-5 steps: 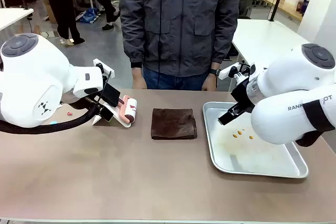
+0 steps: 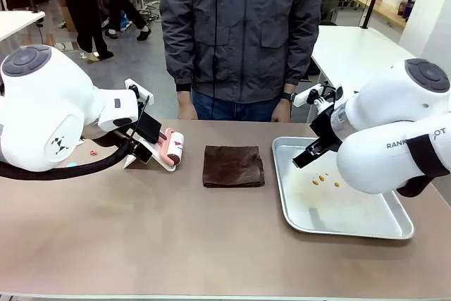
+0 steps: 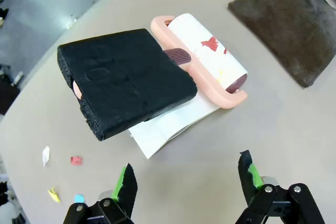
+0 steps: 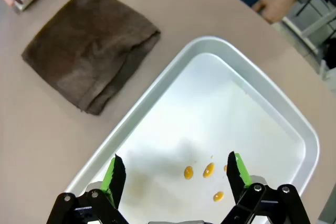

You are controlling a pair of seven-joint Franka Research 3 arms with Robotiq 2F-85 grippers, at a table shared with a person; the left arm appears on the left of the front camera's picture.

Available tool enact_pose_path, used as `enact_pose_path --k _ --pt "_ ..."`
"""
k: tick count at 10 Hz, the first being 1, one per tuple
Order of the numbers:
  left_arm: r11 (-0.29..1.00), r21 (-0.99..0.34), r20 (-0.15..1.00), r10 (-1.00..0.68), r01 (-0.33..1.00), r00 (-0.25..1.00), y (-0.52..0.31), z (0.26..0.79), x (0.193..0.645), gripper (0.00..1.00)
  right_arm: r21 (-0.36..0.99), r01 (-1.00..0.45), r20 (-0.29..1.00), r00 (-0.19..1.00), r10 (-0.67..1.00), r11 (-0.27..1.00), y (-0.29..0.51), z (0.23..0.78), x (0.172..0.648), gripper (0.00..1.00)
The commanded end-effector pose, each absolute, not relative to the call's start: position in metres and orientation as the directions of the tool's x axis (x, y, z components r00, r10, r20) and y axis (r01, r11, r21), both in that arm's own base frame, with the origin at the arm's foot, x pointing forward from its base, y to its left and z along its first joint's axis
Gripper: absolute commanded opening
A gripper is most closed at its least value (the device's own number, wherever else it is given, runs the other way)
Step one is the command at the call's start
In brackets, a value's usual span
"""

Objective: Clean the surface of the table.
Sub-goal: Hold the Lint Roller with your left hand and the towel with your right hand.

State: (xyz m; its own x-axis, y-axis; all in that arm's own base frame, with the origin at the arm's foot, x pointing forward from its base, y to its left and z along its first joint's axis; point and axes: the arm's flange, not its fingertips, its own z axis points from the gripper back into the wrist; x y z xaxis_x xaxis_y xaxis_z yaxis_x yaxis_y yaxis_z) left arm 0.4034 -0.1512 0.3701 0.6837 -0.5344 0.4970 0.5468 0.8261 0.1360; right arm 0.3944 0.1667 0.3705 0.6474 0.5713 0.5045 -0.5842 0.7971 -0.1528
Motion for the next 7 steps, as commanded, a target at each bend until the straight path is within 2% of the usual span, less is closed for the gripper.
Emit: enact_pose_path --k 1,6,7 --pt "0.826 0.136 0.497 -0.535 0.547 0.683 -0.1513 0.3702 0.4034 1.00 -0.152 -0.584 0.505 0.648 0.571 0.797 0.1667 0.3707 0.3945 1.00" --pt "0.826 0.136 0.497 -0.534 0.547 0.684 -0.1512 0.3701 0.4034 1.00 -0.153 -0.584 0.504 0.647 0.571 0.797 0.1667 0.3705 0.3944 1.00" --pt "0.807 0.152 0.455 -0.569 0.570 0.685 -0.1498 0.3765 0.4005 1.00 -0.112 -0.597 0.480 0.668 0.569 0.794 0.1596 0.3799 0.3992 1.00"
